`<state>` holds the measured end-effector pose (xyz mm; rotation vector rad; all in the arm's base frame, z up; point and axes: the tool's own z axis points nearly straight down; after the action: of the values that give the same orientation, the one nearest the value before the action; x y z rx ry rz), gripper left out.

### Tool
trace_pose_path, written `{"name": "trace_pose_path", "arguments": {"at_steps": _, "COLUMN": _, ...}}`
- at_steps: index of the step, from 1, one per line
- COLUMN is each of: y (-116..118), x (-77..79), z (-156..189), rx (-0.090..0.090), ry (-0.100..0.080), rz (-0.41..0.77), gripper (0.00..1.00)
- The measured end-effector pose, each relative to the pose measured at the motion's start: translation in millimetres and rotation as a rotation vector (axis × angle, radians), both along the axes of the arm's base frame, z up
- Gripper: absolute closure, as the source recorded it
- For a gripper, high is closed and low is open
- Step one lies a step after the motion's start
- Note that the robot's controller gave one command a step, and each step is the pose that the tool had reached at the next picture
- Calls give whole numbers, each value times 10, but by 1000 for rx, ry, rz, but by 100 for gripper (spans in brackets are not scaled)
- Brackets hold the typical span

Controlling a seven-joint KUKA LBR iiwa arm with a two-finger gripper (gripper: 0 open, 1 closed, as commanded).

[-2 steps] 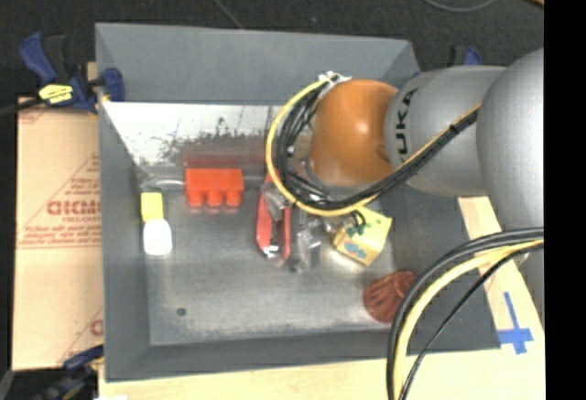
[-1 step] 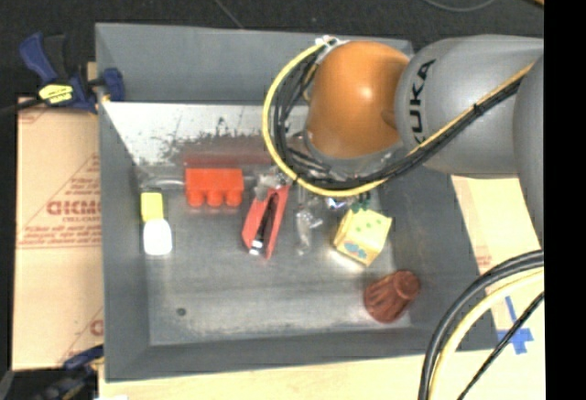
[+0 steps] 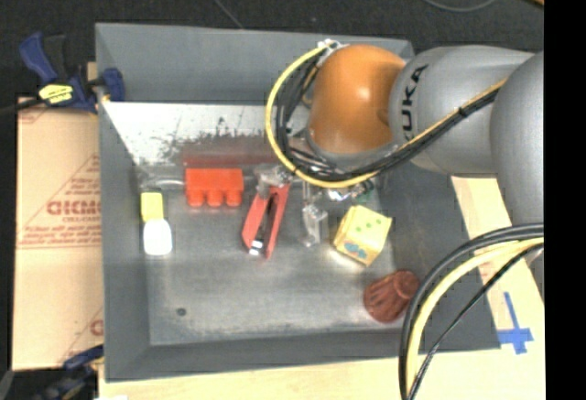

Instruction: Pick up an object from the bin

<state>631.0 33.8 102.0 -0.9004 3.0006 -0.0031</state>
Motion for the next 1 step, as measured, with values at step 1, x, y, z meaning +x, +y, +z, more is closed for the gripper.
{"name": "trace_pose_path", "arguments": {"at_steps": 1, "y": 252, "x": 276, "z": -273, "rx": 1, "ry": -18, "rz": 242, "gripper": 0}}
